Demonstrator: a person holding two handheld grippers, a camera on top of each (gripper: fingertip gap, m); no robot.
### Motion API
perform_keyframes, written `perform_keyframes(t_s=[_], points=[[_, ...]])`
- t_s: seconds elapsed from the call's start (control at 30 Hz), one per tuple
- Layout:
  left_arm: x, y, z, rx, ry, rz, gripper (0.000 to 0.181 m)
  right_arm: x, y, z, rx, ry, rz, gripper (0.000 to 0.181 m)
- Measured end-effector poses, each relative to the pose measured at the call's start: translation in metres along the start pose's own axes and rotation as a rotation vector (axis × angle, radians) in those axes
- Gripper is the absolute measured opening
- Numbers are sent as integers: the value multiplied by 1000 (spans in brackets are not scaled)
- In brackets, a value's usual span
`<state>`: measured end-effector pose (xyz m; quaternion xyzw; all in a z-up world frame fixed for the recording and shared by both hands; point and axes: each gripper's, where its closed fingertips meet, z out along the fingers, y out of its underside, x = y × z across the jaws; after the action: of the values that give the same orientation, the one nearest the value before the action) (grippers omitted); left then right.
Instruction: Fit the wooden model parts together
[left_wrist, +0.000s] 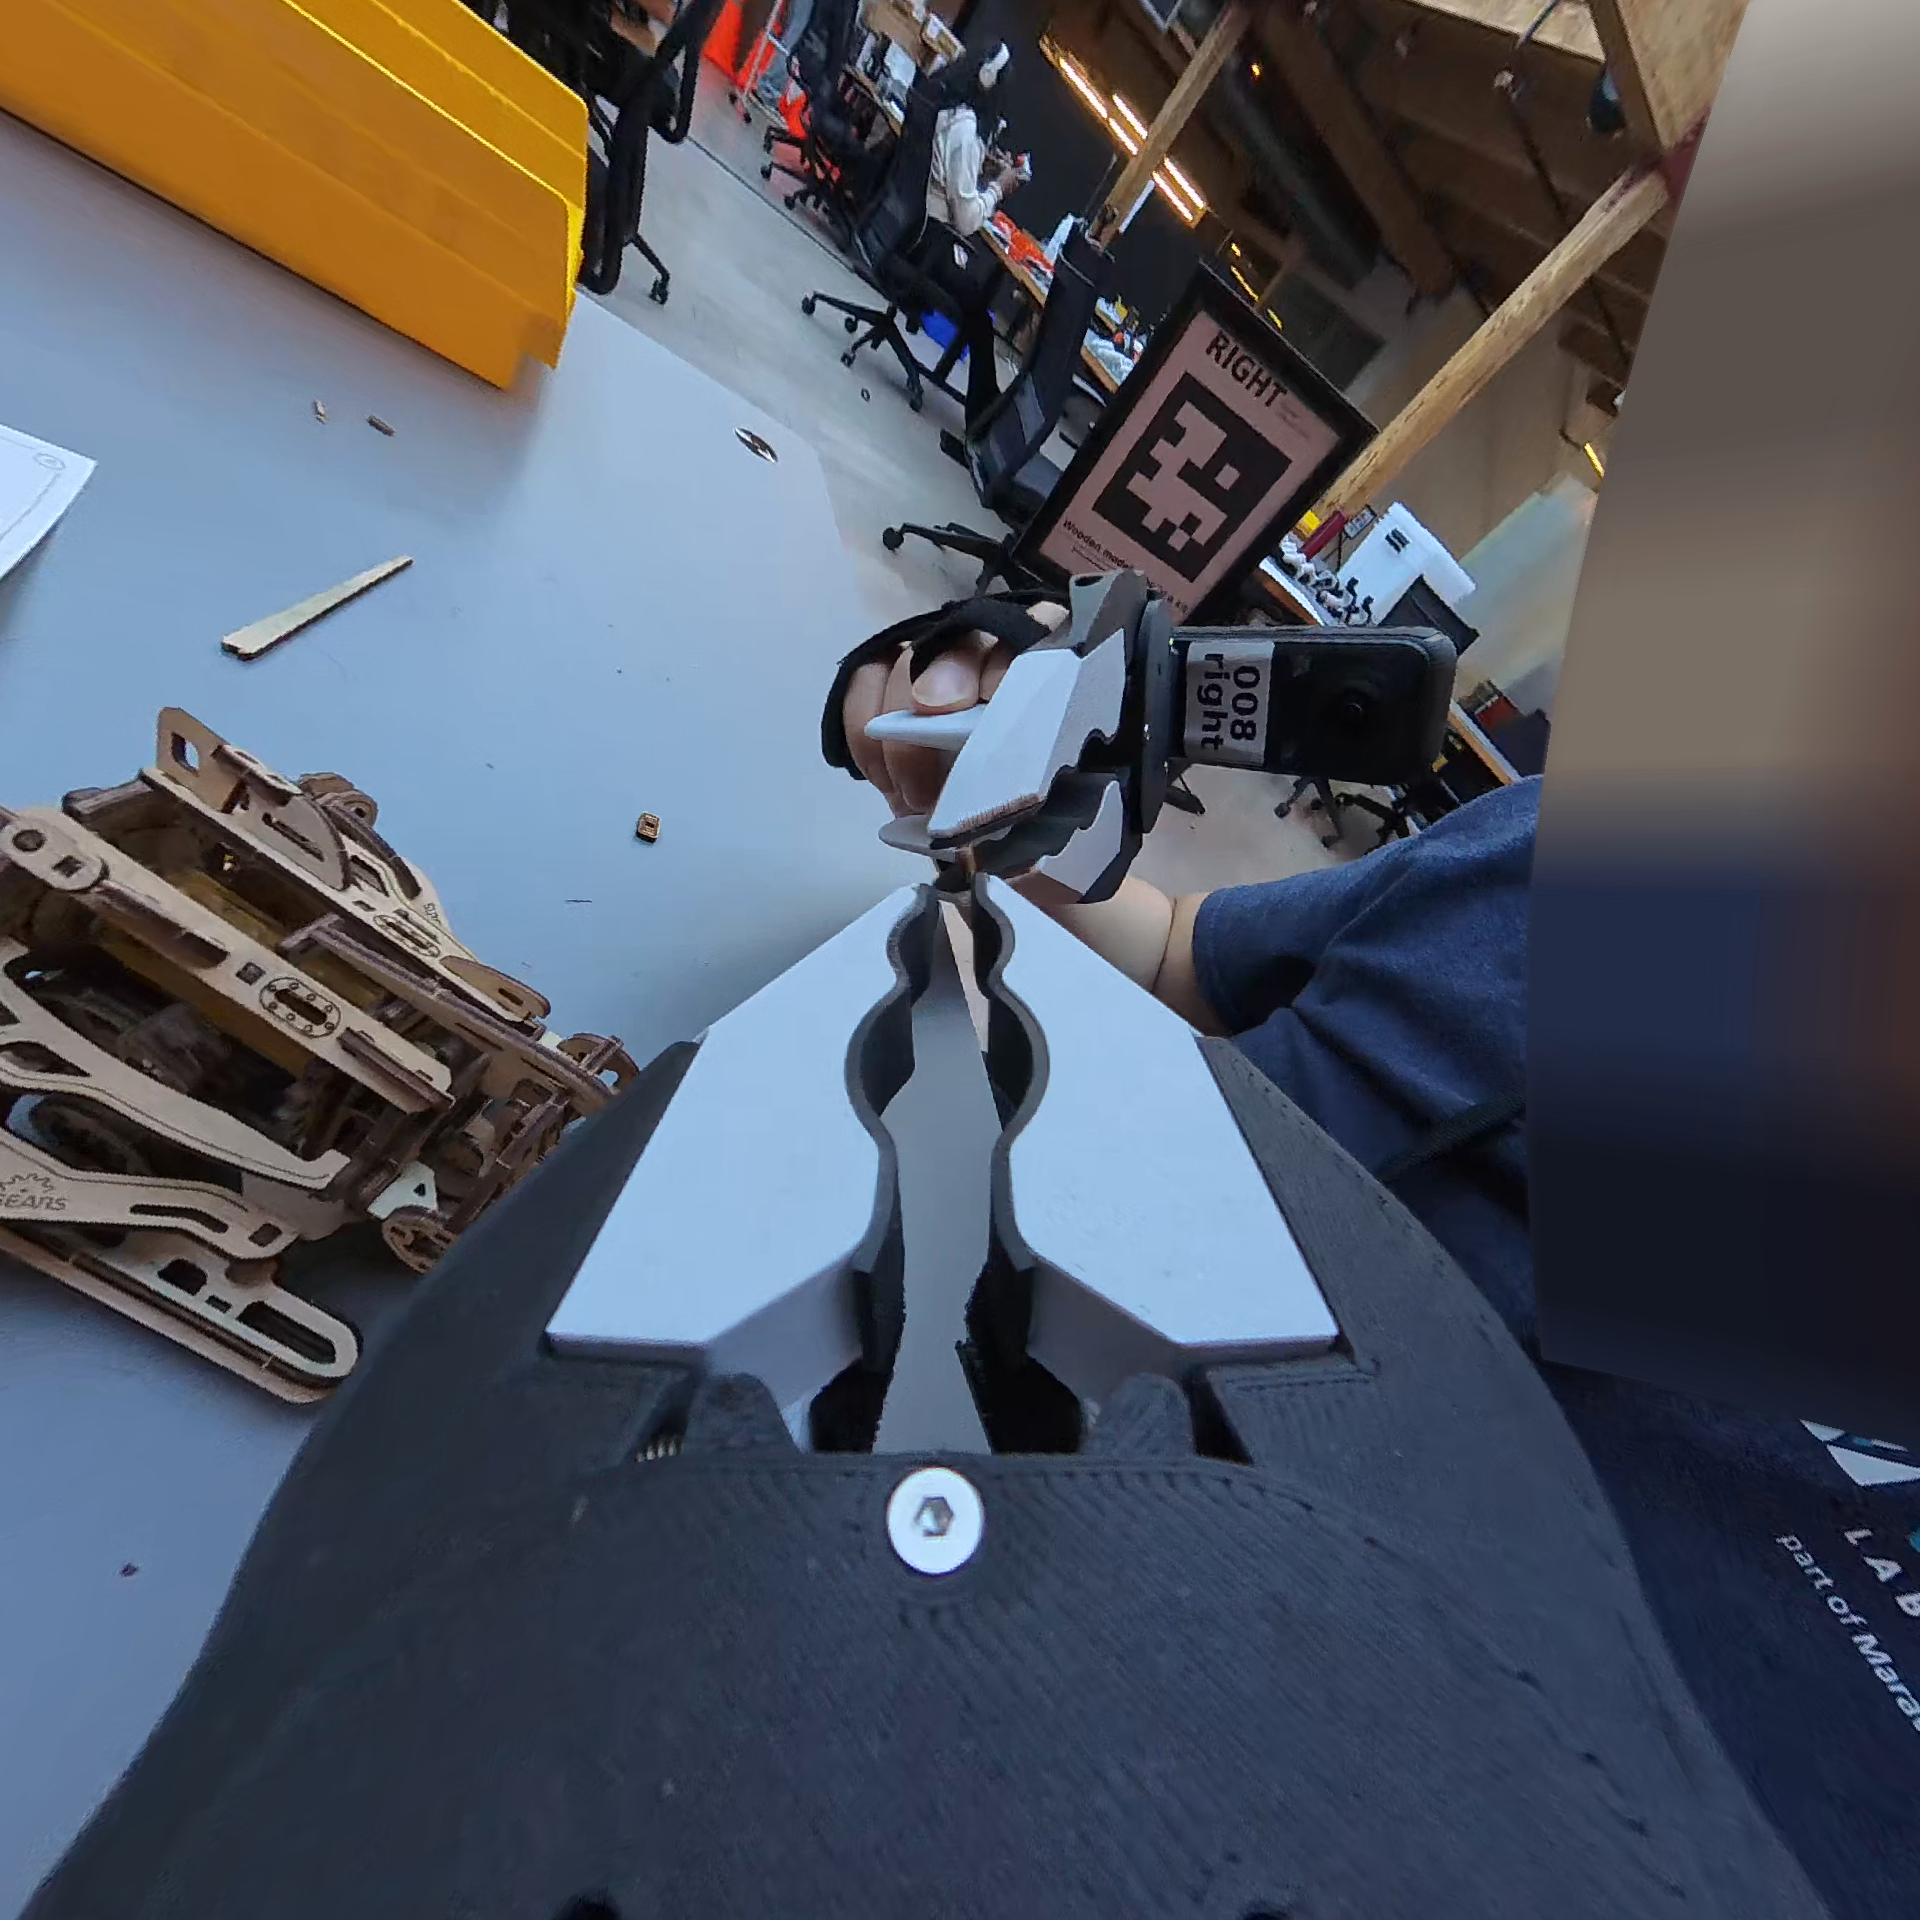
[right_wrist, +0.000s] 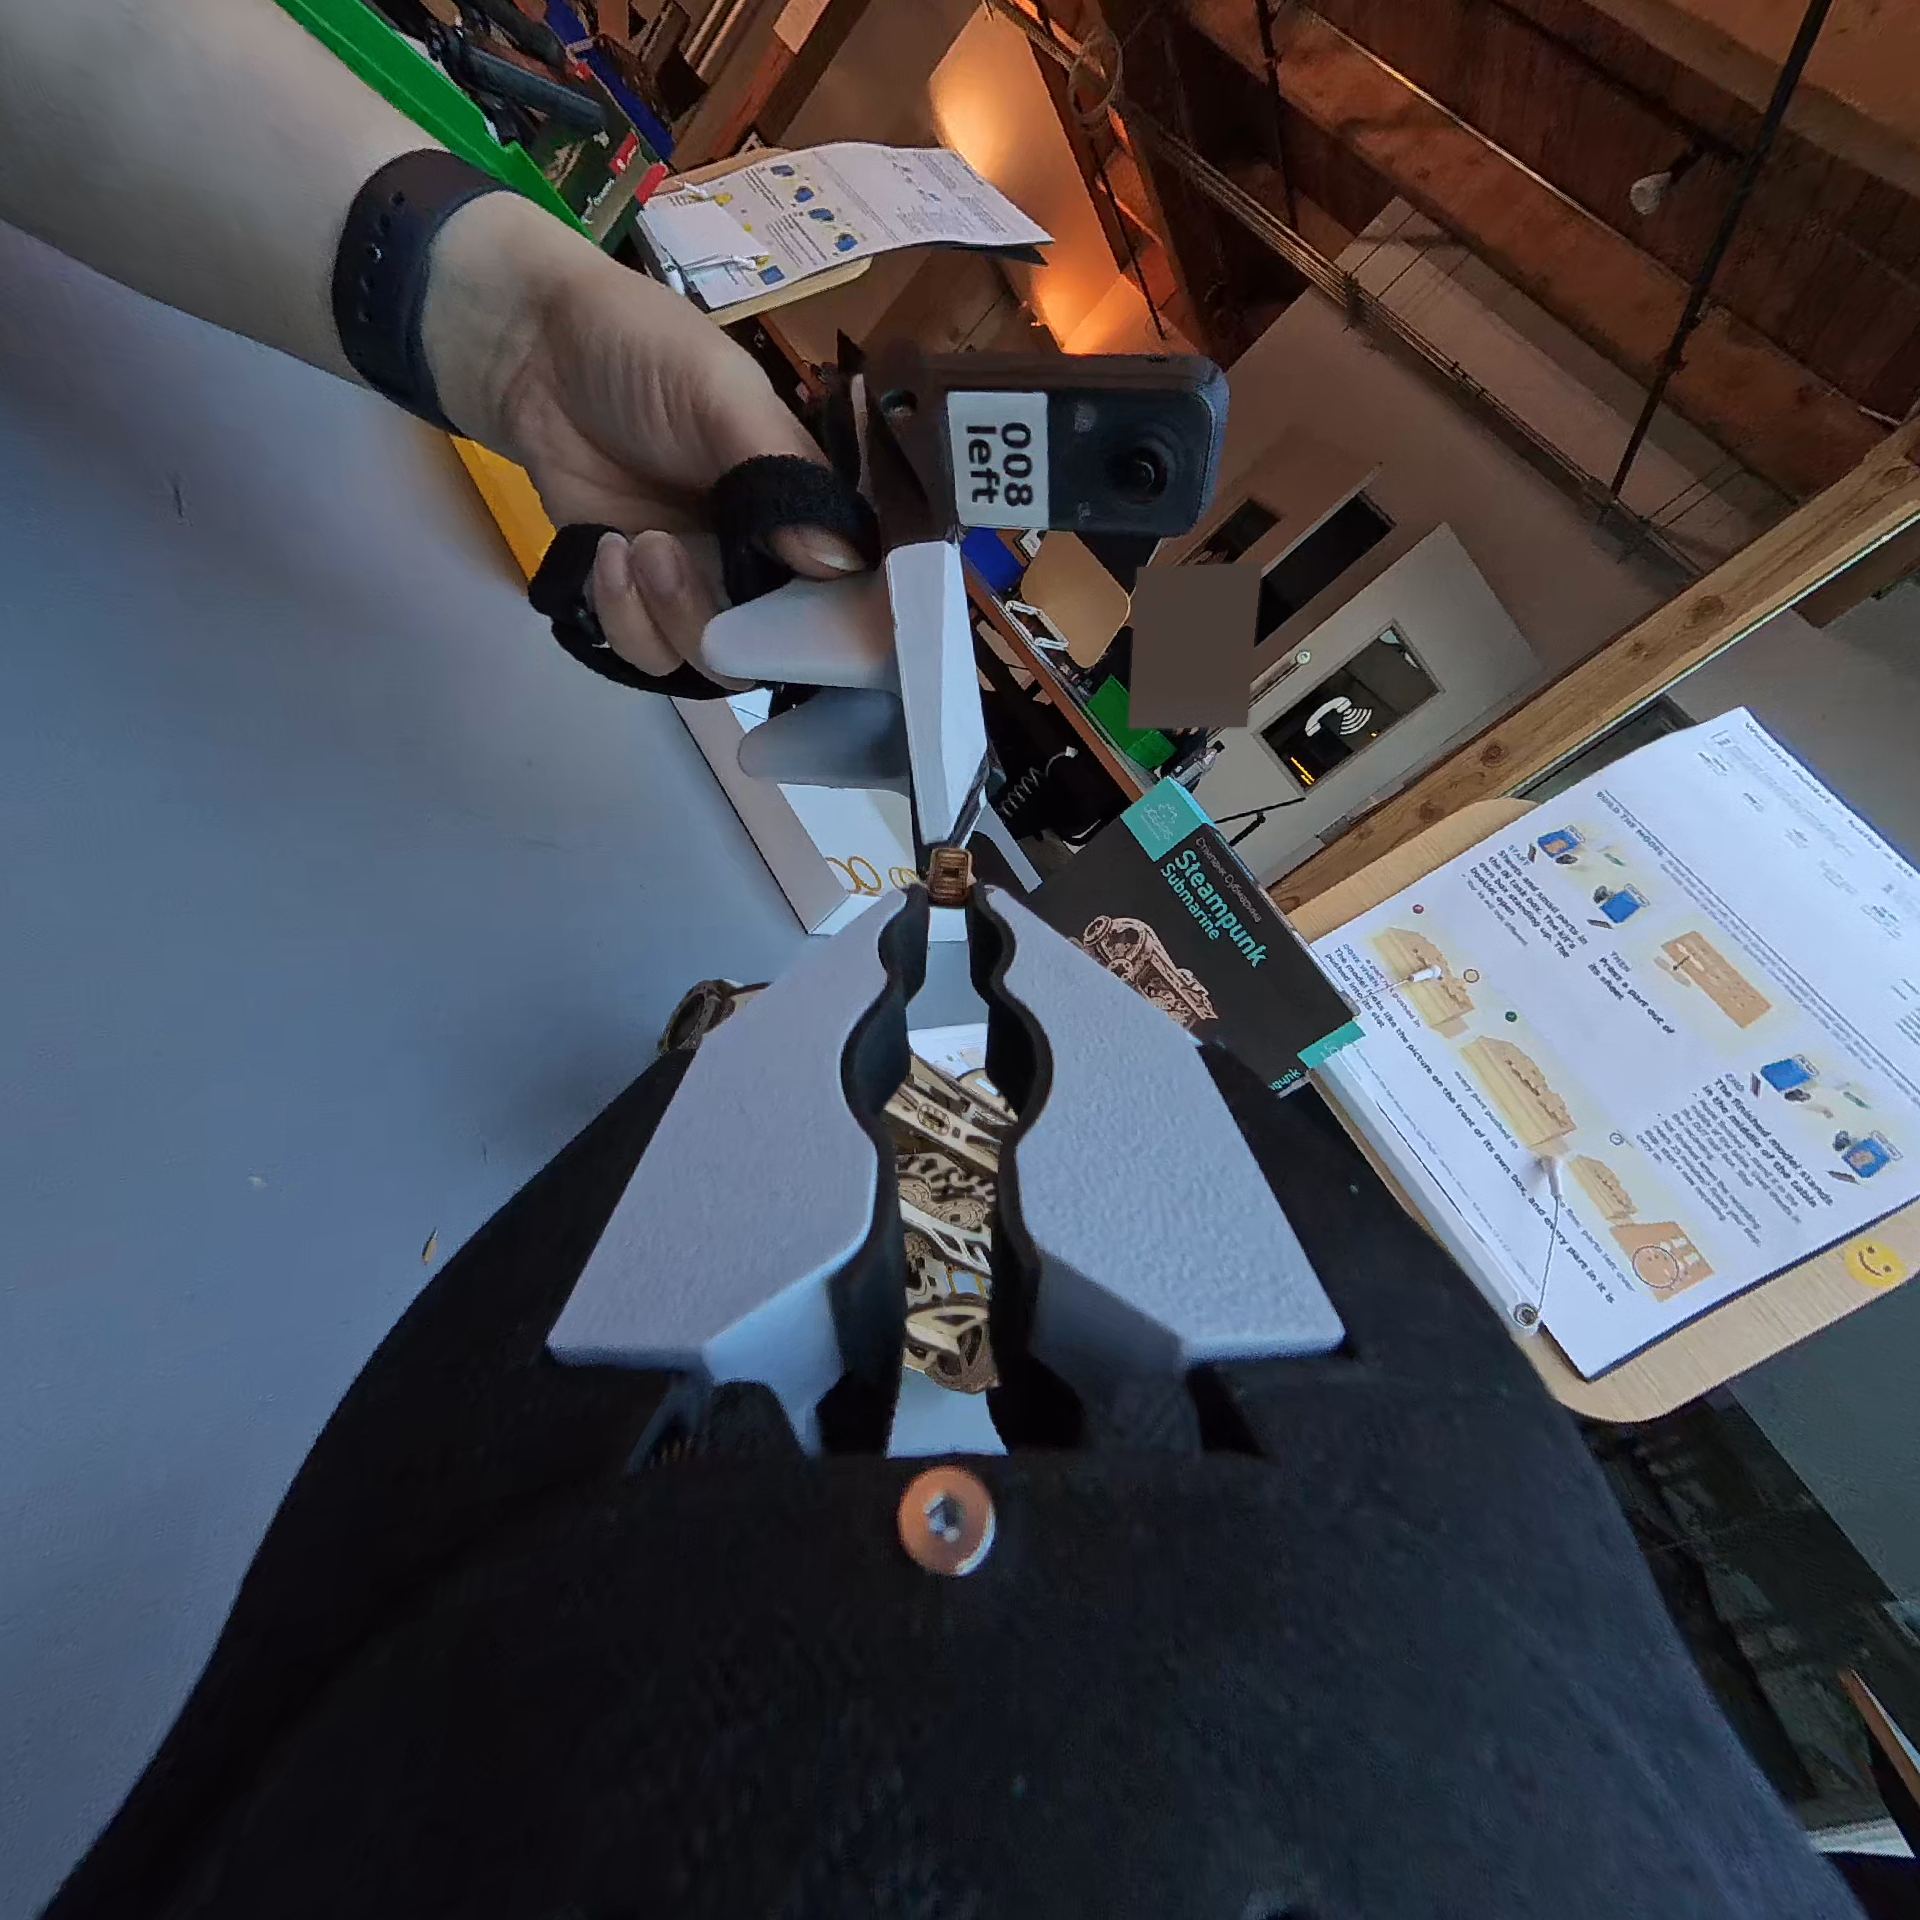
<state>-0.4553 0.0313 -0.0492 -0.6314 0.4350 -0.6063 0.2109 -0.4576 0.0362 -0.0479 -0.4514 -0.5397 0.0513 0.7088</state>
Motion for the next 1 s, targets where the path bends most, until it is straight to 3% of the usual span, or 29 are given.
perform_keyframes(t_s=[0.1,0.33,0.5,0.6,0.7,1.0], points=[[1,1,3,-27,13,0,11,0,5,-1,-16,-7,-9,6],[-6,2,8,-45,-23,45,1,-4,9,0,1,-60,11,9],[-14,0,4,-33,-121,275,1,12,4,-10,183,-249,638,19],[-12,-4,4,-11,-135,367,1,12,14,-7,179,-334,821,13],[-11,-5,5,2,-131,391,1,8,16,-5,183,-354,832,5],[-13,-3,8,6,-130,423,1,6,15,-3,216,-382,870,7]])
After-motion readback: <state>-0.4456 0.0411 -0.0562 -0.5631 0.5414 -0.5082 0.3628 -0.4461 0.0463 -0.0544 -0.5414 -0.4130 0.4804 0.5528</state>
